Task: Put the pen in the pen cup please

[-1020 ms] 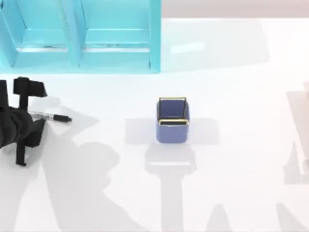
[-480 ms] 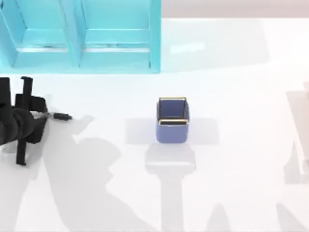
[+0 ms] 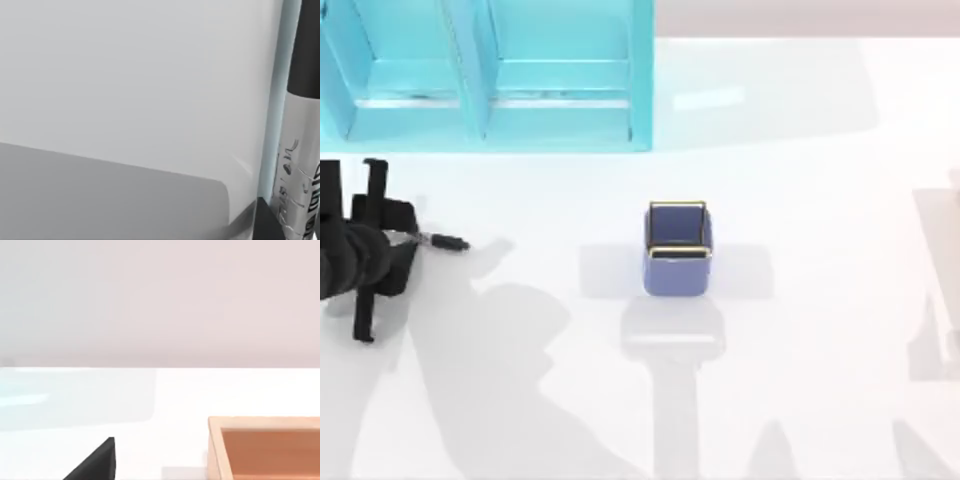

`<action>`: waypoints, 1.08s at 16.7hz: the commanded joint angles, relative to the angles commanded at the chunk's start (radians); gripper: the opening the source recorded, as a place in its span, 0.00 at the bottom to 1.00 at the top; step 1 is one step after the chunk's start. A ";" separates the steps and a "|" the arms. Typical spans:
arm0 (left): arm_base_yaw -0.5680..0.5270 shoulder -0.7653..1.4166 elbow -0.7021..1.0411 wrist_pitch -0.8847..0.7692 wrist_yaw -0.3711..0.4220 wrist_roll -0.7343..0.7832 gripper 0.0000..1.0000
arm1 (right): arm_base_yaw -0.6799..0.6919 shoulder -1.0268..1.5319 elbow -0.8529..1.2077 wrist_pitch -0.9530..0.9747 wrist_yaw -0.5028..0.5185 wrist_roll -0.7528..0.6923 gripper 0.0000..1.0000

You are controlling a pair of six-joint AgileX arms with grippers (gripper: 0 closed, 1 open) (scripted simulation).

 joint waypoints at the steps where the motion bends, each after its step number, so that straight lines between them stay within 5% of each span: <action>1: 0.000 0.000 0.000 0.000 0.000 0.000 0.00 | 0.000 0.000 0.000 0.000 0.000 0.000 1.00; 2: 0.000 0.000 0.000 0.000 0.000 0.000 0.00 | 0.000 0.000 0.000 0.000 0.000 0.000 1.00; 3: 0.018 -0.208 0.030 -0.419 0.012 0.064 0.00 | 0.000 0.000 0.000 0.000 0.000 0.000 1.00; 9: 0.017 -0.362 0.010 -0.577 0.011 0.065 0.00 | 0.000 0.000 0.000 0.000 0.000 0.000 1.00; 18: 0.026 -1.049 -0.034 -1.166 0.010 0.063 0.00 | 0.000 0.000 0.000 0.000 0.000 0.000 1.00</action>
